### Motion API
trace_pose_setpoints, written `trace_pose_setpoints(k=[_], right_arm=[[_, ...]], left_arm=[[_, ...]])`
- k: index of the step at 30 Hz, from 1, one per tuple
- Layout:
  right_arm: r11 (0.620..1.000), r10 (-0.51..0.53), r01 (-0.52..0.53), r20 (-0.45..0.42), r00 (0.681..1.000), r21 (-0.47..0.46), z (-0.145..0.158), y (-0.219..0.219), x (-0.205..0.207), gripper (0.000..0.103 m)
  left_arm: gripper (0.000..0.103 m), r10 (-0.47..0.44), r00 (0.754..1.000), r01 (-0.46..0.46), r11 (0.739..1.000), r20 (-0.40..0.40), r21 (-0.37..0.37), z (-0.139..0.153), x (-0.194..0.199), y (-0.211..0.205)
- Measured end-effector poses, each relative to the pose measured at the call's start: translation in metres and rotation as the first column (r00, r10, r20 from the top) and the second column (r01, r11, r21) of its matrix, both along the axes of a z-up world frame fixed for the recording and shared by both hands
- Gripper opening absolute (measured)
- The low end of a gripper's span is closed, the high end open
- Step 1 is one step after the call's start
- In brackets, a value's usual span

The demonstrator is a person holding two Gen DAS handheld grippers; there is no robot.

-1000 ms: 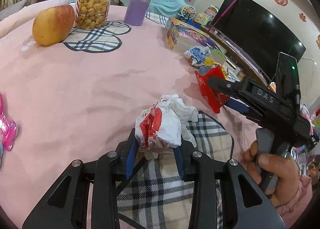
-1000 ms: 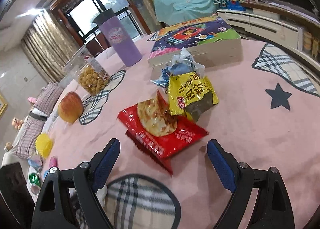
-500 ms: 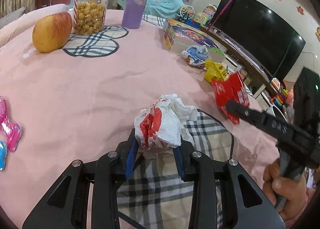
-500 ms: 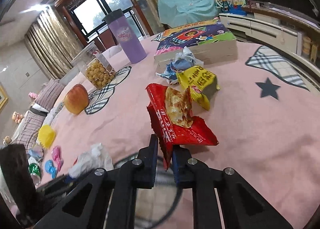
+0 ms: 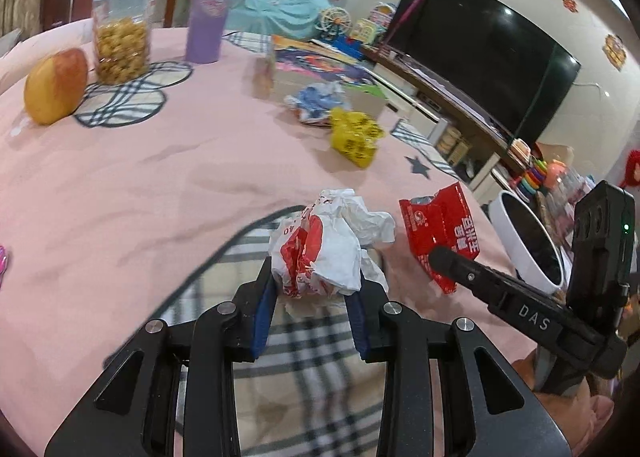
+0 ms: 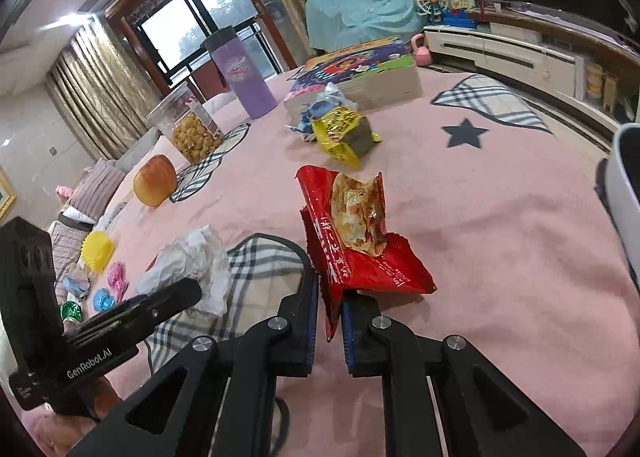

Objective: Collect trash
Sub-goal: 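Carry the white bag toward the bin with the left tool while the right tool carries the chip bag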

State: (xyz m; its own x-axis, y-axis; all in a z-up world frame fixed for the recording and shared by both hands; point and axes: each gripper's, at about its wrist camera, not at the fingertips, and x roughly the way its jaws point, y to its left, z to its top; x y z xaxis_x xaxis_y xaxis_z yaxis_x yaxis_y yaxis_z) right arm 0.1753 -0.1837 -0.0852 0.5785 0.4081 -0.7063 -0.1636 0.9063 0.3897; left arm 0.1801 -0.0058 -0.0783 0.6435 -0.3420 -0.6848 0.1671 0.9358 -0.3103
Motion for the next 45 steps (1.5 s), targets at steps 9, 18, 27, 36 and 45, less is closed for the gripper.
trace_pose_setpoints(k=[9, 18, 27, 36, 45], right_arm=[[0.998, -0.054, 0.054, 0.021, 0.998, 0.019, 0.011, -0.035, -0.026, 0.01], [0.993, -0.119, 0.118, 0.041, 0.992, 0.024, 0.021, -0.071, -0.048, 0.01], [0.983, -0.185, 0.183, 0.06, 0.981, 0.032, 0.03, -0.101, -0.06, 0.01], [0.97, -0.24, 0.237, 0.08, 0.967, 0.043, 0.038, -0.124, -0.07, 0.01], [0.957, -0.291, 0.287, 0.092, 0.952, 0.047, 0.043, -0.153, -0.078, 0.01]], left_arm=[[0.031, -0.064, 0.998, 0.063, 0.998, 0.013, 0.021, 0.008, -0.003, -0.034], [0.031, -0.129, 0.991, 0.128, 0.991, 0.025, 0.047, 0.015, -0.008, -0.069], [0.031, -0.185, 0.982, 0.183, 0.981, 0.035, 0.058, 0.022, -0.009, -0.1], [0.031, -0.235, 0.971, 0.231, 0.97, 0.049, 0.073, 0.03, -0.009, -0.131], [0.031, -0.29, 0.955, 0.285, 0.955, 0.057, 0.087, 0.035, -0.01, -0.162]])
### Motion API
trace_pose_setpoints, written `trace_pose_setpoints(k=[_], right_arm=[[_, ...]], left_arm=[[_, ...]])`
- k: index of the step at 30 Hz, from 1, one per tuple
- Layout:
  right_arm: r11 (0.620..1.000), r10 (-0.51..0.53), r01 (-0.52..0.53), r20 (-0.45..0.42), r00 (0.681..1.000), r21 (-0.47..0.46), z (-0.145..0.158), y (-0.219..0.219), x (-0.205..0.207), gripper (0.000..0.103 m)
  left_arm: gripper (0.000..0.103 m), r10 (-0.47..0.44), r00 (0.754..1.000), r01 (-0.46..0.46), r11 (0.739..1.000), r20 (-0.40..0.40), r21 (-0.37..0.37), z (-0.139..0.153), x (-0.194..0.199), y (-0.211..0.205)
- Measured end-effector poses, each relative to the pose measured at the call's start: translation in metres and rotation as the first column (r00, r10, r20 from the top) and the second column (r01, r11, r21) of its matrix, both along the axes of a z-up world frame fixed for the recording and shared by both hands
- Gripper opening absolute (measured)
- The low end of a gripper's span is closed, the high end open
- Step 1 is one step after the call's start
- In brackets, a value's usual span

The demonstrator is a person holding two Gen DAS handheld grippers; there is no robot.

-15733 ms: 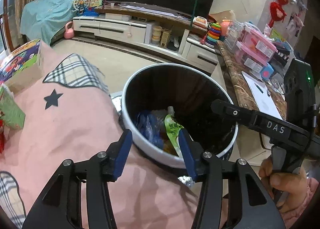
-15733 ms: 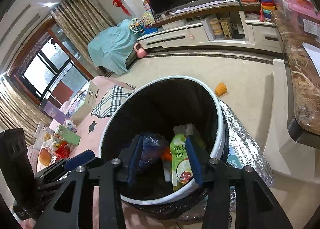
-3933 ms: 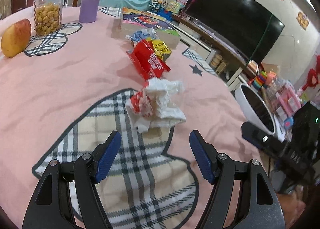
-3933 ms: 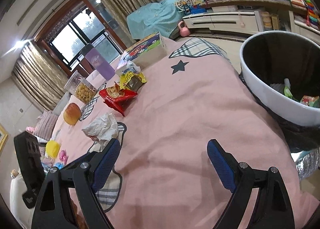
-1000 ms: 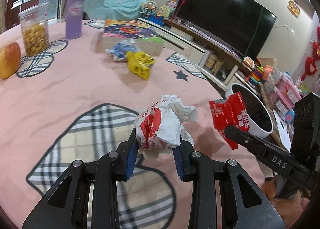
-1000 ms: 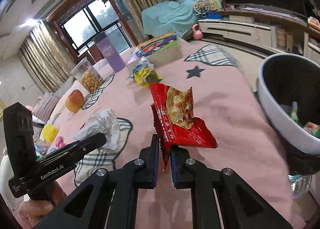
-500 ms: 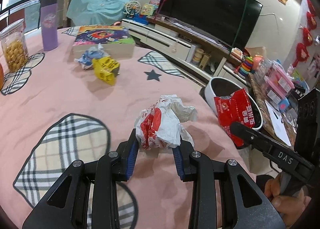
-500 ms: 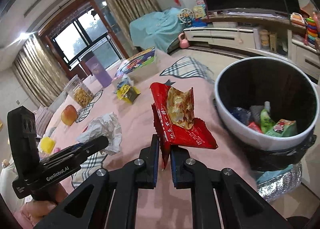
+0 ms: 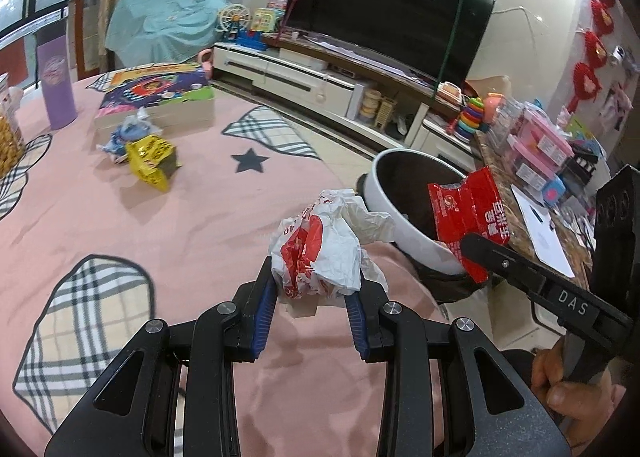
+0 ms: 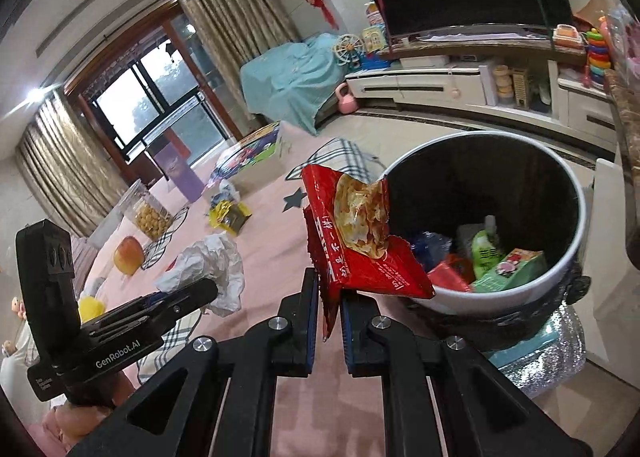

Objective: Collect trash
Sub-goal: 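Carry the white bag toward the bin with the left tool while the right tool carries the chip bag, then open the left tool over the bin while the right tool drops the chip bag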

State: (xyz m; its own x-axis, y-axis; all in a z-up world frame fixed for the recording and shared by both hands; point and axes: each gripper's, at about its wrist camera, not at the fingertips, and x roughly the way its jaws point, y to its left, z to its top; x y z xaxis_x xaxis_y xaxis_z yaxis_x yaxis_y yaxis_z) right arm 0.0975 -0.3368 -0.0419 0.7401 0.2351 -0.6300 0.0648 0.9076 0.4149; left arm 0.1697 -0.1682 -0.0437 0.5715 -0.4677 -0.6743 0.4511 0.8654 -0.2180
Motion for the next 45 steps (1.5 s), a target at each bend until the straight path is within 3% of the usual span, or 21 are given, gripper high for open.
trace_pose_setpoints(k=[25, 45], right_arm=[[0.994, -0.11, 0.11, -0.035, 0.993, 0.002, -0.007, -0.075, 0.01, 0.01], [0.988, -0.132, 0.138, -0.084, 0.988, 0.074, -0.024, -0.109, 0.033, 0.01]], left_arm=[[0.031, -0.126, 0.991, 0.124, 0.991, 0.038, 0.041, 0.015, 0.015, -0.085], [0.031, -0.178, 0.984, 0.176, 0.979, 0.006, 0.103, -0.001, 0.042, -0.136]])
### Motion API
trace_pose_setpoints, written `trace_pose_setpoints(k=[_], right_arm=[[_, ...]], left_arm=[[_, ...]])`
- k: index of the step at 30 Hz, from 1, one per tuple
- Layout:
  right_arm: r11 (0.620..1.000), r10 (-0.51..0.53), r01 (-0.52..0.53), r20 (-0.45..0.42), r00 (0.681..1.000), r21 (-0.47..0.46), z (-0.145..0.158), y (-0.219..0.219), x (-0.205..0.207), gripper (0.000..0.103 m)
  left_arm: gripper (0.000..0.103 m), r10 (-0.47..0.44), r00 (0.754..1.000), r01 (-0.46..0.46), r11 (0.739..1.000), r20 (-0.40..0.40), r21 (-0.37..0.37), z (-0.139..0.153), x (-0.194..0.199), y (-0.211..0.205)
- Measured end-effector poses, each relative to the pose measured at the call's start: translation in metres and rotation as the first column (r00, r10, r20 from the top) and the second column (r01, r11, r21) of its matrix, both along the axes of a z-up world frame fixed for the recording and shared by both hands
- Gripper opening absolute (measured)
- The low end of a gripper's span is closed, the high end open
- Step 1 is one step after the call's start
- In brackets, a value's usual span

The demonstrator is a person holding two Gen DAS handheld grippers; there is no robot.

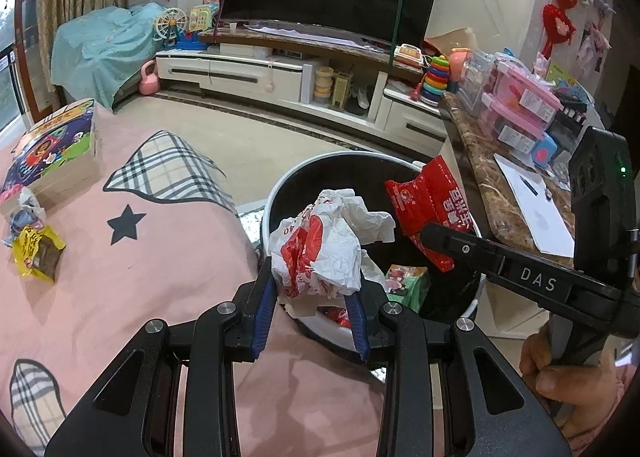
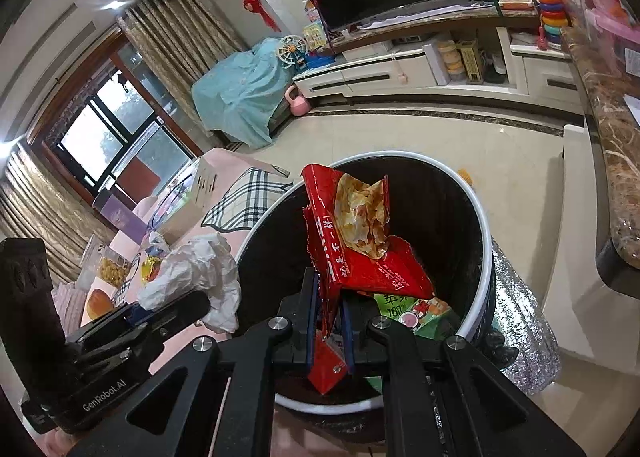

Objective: Collect trash
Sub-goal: 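Open the left tool over the bin while the right tool drops the chip bag, then move both open tools back over the table toward the remaining bags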

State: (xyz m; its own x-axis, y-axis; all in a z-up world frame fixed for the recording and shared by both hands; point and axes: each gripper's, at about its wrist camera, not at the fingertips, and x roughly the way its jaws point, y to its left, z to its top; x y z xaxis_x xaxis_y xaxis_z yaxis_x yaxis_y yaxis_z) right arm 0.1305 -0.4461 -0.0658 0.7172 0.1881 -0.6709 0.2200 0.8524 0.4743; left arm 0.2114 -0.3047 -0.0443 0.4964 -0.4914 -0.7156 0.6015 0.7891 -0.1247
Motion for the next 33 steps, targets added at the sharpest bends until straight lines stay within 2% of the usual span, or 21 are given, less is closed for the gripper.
trace_pose_setpoints(k=[6, 8, 12, 14, 15, 17, 18, 27, 33], right_arm=[[1.0, -0.001, 0.001, -0.011, 1.0, 0.015, -0.003, -0.007, 0.006, 0.01], [1.0, -0.005, 0.005, -0.013, 1.0, 0.018, -0.004, -0.008, 0.007, 0.015], [0.999, -0.013, 0.014, -0.029, 0.999, 0.041, -0.008, -0.012, 0.01, 0.015], [0.999, -0.018, 0.019, -0.032, 0.999, 0.039, -0.008, -0.012, 0.01, 0.019], [0.999, -0.019, 0.02, -0.032, 0.999, 0.044, -0.008, -0.013, 0.01, 0.021], [0.999, -0.022, 0.023, -0.031, 0.999, 0.049, -0.008, -0.013, 0.009, 0.035], [0.998, -0.023, 0.025, -0.029, 0.999, 0.049, -0.007, -0.012, 0.008, 0.039], [0.999, -0.014, 0.014, -0.018, 1.0, 0.037, 0.0, 0.001, 0.004, 0.042], [1.0, -0.001, 0.001, 0.011, 1.0, 0.013, 0.008, 0.022, -0.001, 0.058]], left_arm=[[0.033, -0.016, 1.0, 0.017, 1.0, -0.019, 0.014, -0.005, 0.005, -0.008], [0.036, -0.013, 1.0, 0.013, 1.0, -0.025, 0.014, -0.006, 0.006, -0.009], [0.05, -0.01, 0.999, 0.01, 1.0, -0.037, 0.007, -0.006, 0.007, -0.007], [0.056, -0.005, 0.999, 0.005, 1.0, -0.037, 0.004, -0.005, 0.007, -0.005], [0.056, -0.003, 0.999, 0.003, 1.0, -0.037, 0.0, -0.005, 0.006, -0.003], [0.057, 0.002, 0.999, -0.003, 1.0, -0.039, -0.003, -0.004, 0.005, 0.001], [0.057, 0.005, 0.999, -0.005, 1.0, -0.04, -0.008, -0.004, 0.003, 0.004], [0.059, 0.076, 0.995, -0.078, 0.996, -0.063, -0.035, -0.01, -0.008, 0.048], [0.059, 0.155, 0.984, -0.16, 0.986, -0.091, -0.053, -0.018, -0.011, 0.091]])
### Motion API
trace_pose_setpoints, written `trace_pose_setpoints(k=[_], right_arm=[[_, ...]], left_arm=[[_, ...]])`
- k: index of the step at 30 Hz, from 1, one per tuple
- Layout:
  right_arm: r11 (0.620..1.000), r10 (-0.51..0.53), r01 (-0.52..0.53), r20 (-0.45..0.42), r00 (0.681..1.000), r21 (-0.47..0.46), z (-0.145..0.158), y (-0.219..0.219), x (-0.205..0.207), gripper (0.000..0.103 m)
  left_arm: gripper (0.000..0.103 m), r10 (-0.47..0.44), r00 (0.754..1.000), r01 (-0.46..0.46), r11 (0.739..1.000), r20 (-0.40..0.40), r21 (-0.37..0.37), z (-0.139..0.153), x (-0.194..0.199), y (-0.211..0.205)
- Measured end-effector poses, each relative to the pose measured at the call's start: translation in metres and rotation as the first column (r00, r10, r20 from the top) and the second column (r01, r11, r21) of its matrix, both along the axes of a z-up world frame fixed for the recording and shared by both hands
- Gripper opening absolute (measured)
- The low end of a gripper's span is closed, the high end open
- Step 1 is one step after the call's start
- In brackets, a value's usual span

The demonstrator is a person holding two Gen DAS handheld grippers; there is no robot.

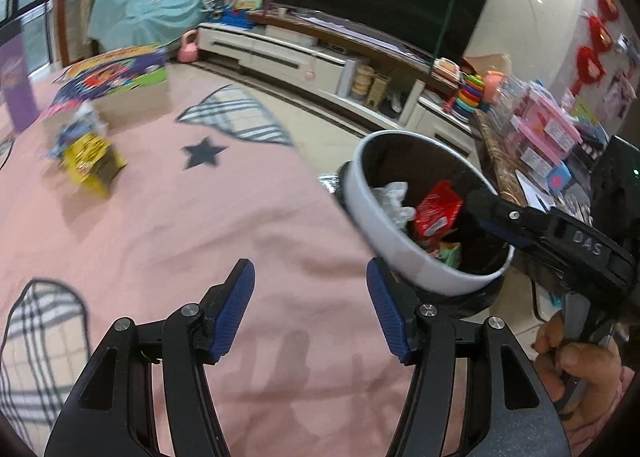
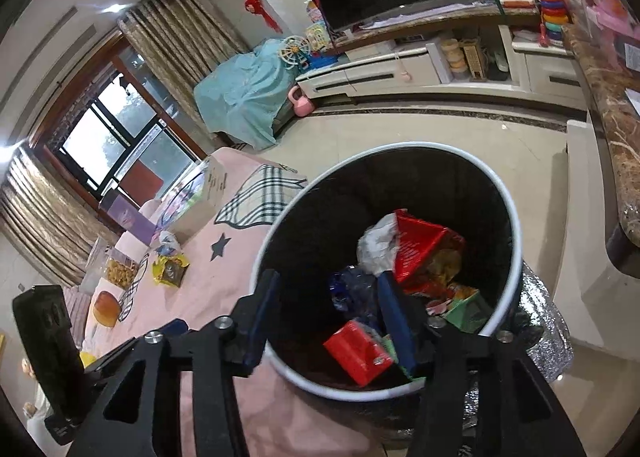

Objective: Collect trash
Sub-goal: 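Move both open tools back over the table toward the remaining bags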

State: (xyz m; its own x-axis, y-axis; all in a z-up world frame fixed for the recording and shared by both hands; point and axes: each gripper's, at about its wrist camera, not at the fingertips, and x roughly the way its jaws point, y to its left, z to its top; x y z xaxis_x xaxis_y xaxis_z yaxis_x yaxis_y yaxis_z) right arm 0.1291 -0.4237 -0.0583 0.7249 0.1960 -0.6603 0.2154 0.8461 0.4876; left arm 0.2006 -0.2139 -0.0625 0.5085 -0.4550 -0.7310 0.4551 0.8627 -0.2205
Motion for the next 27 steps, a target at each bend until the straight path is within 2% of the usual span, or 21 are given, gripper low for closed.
trace_pose_setpoints(k=[4, 9, 14, 18, 22, 27], right_arm=[[1.0, 0.01, -0.01, 0.018, 1.0, -0.002, 0.002, 0.017, -0.001, 0.069], [0.999, 0.041, -0.041, 0.025, 0.999, -0.028, 0.006, 0.043, 0.0, 0.071], [0.995, 0.086, -0.083, 0.055, 0.995, -0.063, 0.014, 0.072, 0.001, 0.086], [0.99, 0.119, -0.114, 0.06, 0.991, -0.079, 0.014, 0.094, 0.004, 0.089], [0.986, 0.146, -0.142, 0.044, 0.988, -0.083, 0.008, 0.111, 0.009, 0.091], [0.98, 0.181, -0.178, 0.024, 0.983, -0.084, 0.002, 0.135, 0.014, 0.091]], left_arm=[[0.059, 0.043, 0.999, -0.043, 0.999, -0.007, -0.004, -0.003, -0.003, 0.024], [0.062, 0.108, 0.994, -0.108, 0.994, -0.008, -0.008, -0.008, -0.008, 0.06], [0.065, 0.191, 0.981, -0.191, 0.981, -0.018, -0.025, -0.011, -0.008, 0.095], [0.068, 0.234, 0.972, -0.234, 0.972, -0.01, -0.028, -0.012, -0.01, 0.119], [0.077, 0.286, 0.958, -0.285, 0.958, -0.001, -0.023, -0.013, -0.013, 0.141], [0.079, 0.333, 0.943, -0.333, 0.942, -0.017, -0.032, -0.015, -0.011, 0.162]])
